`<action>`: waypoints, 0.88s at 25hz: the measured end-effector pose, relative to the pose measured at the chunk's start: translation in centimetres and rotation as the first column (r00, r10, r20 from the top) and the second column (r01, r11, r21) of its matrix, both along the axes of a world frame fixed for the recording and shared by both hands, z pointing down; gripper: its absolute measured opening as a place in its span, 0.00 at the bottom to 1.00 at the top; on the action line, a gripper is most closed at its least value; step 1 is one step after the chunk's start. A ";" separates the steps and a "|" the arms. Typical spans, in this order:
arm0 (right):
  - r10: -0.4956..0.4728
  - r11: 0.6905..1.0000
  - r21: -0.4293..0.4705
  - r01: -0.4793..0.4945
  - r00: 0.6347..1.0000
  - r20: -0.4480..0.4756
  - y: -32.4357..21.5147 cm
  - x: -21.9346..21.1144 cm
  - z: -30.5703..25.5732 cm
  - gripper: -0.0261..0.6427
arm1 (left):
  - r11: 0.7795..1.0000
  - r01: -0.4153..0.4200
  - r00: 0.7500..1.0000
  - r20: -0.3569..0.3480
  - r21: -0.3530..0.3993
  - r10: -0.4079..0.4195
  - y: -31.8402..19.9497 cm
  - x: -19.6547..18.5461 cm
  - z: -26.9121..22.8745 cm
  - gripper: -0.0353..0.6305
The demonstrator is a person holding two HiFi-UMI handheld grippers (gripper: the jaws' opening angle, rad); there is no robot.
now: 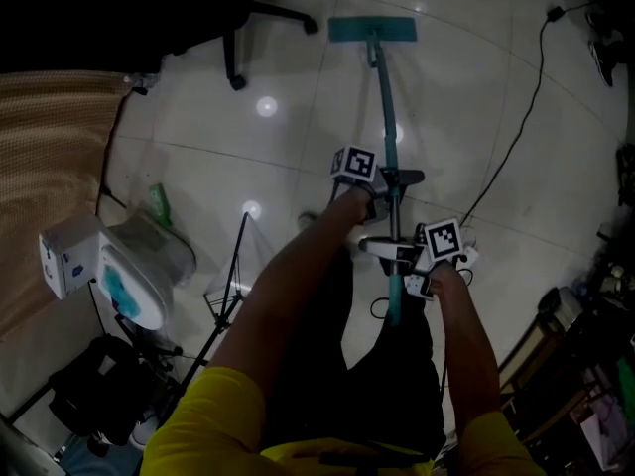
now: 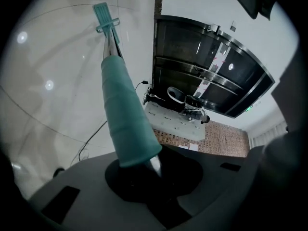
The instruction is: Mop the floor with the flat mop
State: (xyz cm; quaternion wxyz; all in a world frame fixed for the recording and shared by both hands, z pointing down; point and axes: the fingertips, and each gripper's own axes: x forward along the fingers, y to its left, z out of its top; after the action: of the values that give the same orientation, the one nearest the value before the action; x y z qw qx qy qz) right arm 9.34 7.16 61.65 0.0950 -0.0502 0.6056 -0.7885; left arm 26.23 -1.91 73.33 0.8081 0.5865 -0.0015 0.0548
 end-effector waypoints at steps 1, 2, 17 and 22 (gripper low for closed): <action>-0.020 1.000 -0.020 0.020 1.000 0.003 2.7 -0.2 -0.8 0.13 | 1.000 0.007 1.000 0.002 -0.016 -0.007 2.6 -0.3 -0.6 0.15; -0.039 0.998 -0.042 0.039 0.999 0.004 5.5 -0.2 -1.8 0.13 | 0.999 0.005 1.000 0.003 -0.032 -0.005 5.5 -0.5 -1.4 0.15; -0.281 0.937 -0.200 0.287 0.958 0.056 22.7 1.2 -20.9 0.19 | 0.957 0.164 0.986 0.068 -0.237 -0.152 22.5 -2.3 -18.6 0.18; -0.381 0.902 -0.179 0.394 0.919 0.104 24.4 2.3 -27.6 0.20 | 0.935 0.273 0.961 0.103 -0.227 -0.255 23.1 -2.2 -24.1 0.16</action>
State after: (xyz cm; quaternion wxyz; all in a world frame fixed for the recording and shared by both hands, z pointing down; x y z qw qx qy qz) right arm 11.62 31.58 34.05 -0.0490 0.0883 0.5191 -0.8487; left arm 24.05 21.15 49.25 0.8723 0.4770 -0.1026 -0.0334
